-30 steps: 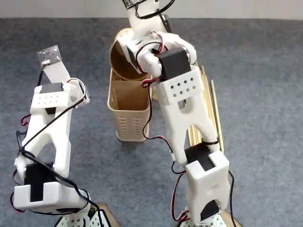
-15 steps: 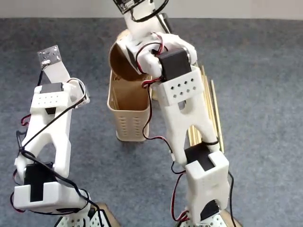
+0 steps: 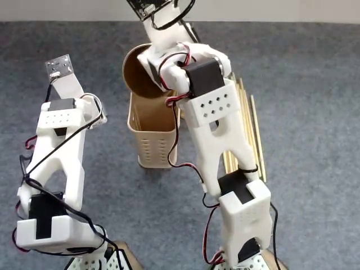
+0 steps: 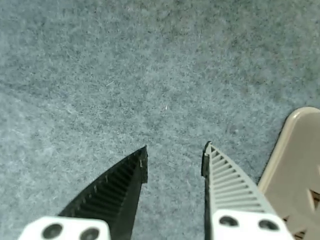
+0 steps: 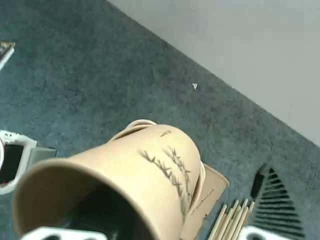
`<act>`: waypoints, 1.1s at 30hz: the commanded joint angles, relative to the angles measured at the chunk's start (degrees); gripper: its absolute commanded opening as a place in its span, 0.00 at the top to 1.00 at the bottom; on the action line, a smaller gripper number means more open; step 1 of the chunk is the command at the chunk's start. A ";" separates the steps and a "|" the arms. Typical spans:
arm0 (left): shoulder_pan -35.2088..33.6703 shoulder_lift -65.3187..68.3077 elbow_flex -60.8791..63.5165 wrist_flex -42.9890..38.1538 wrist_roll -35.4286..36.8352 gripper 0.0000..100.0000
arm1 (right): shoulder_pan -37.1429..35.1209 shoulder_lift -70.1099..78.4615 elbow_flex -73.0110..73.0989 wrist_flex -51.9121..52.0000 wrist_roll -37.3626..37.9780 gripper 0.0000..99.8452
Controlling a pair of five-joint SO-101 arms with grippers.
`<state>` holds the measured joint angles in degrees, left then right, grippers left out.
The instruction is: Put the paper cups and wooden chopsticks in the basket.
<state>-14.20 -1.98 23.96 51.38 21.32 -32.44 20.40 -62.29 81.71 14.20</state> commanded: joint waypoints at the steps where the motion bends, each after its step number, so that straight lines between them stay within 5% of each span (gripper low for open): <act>1: 0.40 -0.22 -1.63 -0.70 0.26 0.80 | -0.57 -1.71 -3.91 4.00 0.62 0.84; 7: 0.40 -0.22 -1.63 -0.70 0.26 0.80 | -0.57 -3.30 -8.31 7.60 0.70 0.86; 17: 0.40 -0.22 -1.54 -0.53 0.26 0.80 | 3.47 2.33 -1.98 -19.12 0.70 0.78; 33: 0.40 -0.13 -1.54 -0.70 0.18 0.80 | 0.04 0.31 -5.41 0.66 0.35 0.78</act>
<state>-14.20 -1.98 23.96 51.38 21.32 -30.07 24.00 -64.66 79.34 14.29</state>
